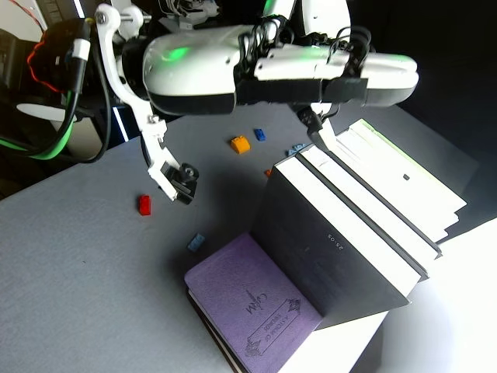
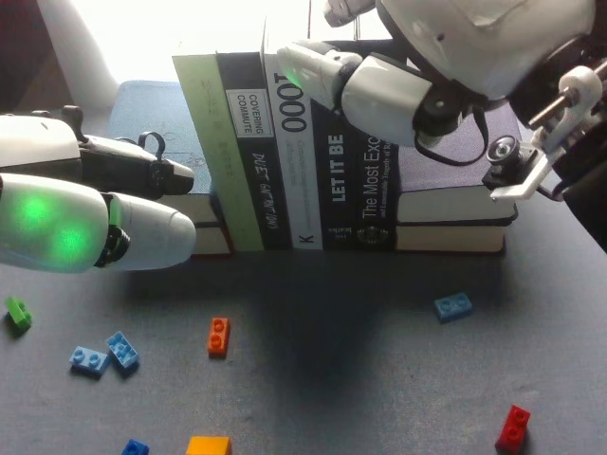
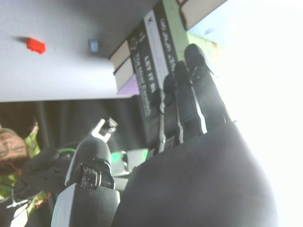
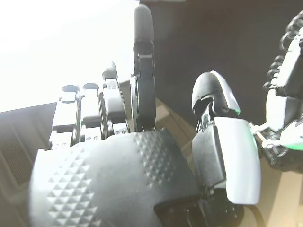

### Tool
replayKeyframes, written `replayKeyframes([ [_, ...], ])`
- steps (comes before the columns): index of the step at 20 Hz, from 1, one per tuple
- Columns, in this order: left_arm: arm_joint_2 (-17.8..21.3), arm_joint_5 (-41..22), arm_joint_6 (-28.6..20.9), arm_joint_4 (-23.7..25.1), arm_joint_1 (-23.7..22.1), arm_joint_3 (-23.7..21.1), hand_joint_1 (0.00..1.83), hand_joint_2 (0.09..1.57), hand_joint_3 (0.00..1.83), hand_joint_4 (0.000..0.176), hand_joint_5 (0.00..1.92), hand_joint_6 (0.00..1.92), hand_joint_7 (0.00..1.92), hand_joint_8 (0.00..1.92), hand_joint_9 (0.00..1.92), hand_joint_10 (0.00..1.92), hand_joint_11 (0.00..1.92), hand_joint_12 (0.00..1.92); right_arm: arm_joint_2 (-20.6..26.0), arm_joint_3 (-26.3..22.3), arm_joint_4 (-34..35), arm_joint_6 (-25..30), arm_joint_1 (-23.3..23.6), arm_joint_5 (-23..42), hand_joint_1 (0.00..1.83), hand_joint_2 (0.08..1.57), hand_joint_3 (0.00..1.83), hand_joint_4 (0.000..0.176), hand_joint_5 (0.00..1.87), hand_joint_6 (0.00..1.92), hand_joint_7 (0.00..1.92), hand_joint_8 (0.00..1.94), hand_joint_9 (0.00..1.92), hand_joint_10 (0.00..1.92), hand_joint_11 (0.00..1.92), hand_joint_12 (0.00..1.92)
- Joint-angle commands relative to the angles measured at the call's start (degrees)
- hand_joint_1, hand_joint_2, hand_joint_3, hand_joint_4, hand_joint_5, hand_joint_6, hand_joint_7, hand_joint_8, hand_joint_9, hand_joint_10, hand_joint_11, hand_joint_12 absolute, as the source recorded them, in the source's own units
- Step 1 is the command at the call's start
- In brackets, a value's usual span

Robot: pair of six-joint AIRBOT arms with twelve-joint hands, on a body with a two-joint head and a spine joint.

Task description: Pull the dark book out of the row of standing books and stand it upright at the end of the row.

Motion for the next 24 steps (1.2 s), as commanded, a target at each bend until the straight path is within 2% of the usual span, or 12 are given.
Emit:
replayKeyframes([
  [1,0.4,-5.1,-0.1,0.5,-0.8,-0.1,0.08,1.34,0.0,0.013,0.17,0.0,0.2,0.0,0.24,0.0,0.32,0.01,0.4,0.0,-2.6,0.2,0.2,5.4,0.0,1.24,0.0,0.0,1.06,0.02,0.24,0.01,0.0,0.0,0.0,0.0],
  [2,0.4,-5.1,-0.1,0.5,-0.8,-0.1,0.11,1.34,0.0,0.005,0.17,0.0,0.19,0.0,0.23,0.0,0.3,0.0,0.4,0.0,-2.6,0.2,0.0,5.2,0.0,1.24,0.0,0.0,1.07,0.03,0.25,0.01,0.0,0.0,0.0,0.0],
  [4,0.4,-5.1,-0.1,0.5,-0.8,-0.1,0.05,1.34,0.0,0.02,0.21,0.01,0.22,0.01,0.26,0.01,0.35,0.02,0.5,-0.2,-2.6,0.2,-0.3,4.9,0.0,1.23,0.0,0.0,1.07,0.02,0.23,0.0,0.0,0.0,0.0,0.0],
  [7,0.4,-5.1,-0.1,0.5,-0.8,-0.1,0.1,1.34,0.0,0.002,0.2,0.0,0.22,0.0,0.26,0.0,0.33,0.01,0.8,-1.4,-2.5,-1.1,-0.9,4.2,0.03,1.25,0.0,0.0,1.08,0.03,0.26,0.01,0.0,0.0,0.0,0.0],
  [9,0.4,-5.1,-0.1,0.5,-0.8,-0.1,0.08,1.33,0.0,0.016,0.24,0.01,0.24,0.01,0.29,0.01,0.37,0.02,1.3,-2.4,-2.5,-1.9,-1.4,4.0,0.0,1.24,0.0,0.0,1.06,0.01,0.22,0.0,0.0,0.0,0.0,0.0],
  [11,0.4,-5.1,-0.1,0.5,-0.8,-0.1,0.08,1.34,0.0,0.004,0.22,0.0,0.23,0.0,0.27,0.0,0.35,0.01,1.9,-3.3,-1.7,-2.9,-2.0,3.9,0.01,1.25,0.0,0.0,1.08,0.02,0.26,0.02,0.0,0.0,0.0,0.0],
  [14,0.4,-5.1,-0.1,0.5,-0.8,-0.1,0.05,1.33,0.0,0.023,0.24,0.0,0.24,0.0,0.28,0.0,0.37,0.01,2.6,-4.6,0.4,-3.8,-2.5,3.3,0.0,1.24,0.0,0.0,1.06,0.01,0.21,0.0,0.0,0.0,0.0,0.0],
  [16,0.4,-5.1,-0.1,0.5,-0.8,-0.1,0.09,1.34,0.0,0.01,0.21,0.0,0.24,0.0,0.28,0.0,0.36,0.01,3.2,-6.1,1.2,-4.4,-2.5,2.6,0.0,1.25,0.0,0.0,1.08,0.02,0.26,0.02,0.0,0.0,0.0,0.0],
  [19,0.4,-5.1,-0.1,0.5,-0.8,-0.1,0.11,1.32,0.0,0.03,0.23,0.0,0.24,0.0,0.29,0.0,0.38,0.01,3.8,-8.0,2.7,-5.7,-2.6,1.8,0.0,1.24,0.0,0.0,1.07,0.02,0.23,0.0,0.0,0.0,0.0,0.0],
  [21,0.4,-5.1,-0.1,0.5,-0.8,-0.1,0.12,1.33,0.0,0.004,0.2,0.0,0.24,0.0,0.28,0.0,0.36,0.0,4.4,-9.7,4.6,-7.9,-2.6,1.5,0.02,1.25,0.0,0.0,1.09,0.02,0.26,0.01,0.01,0.0,0.0,0.0],
  [22,0.4,-5.1,-0.1,0.5,-0.8,-0.1,0.1,1.32,0.0,0.015,0.21,0.0,0.25,0.0,0.3,0.01,0.39,0.02,4.8,-10.6,5.3,-8.7,-2.6,1.2,0.0,1.24,0.0,0.0,1.07,0.01,0.25,0.01,0.0,0.0,0.0,0.0],
  [24,0.4,-5.1,-0.1,0.5,-0.8,-0.1,0.07,1.34,0.0,0.014,0.21,0.0,0.23,0.0,0.27,0.0,0.37,0.0,5.8,-12.9,6.9,-10.9,-2.6,0.9,0.0,1.24,0.0,0.0,1.07,0.01,0.24,0.01,0.0,0.0,0.0,0.0],
])
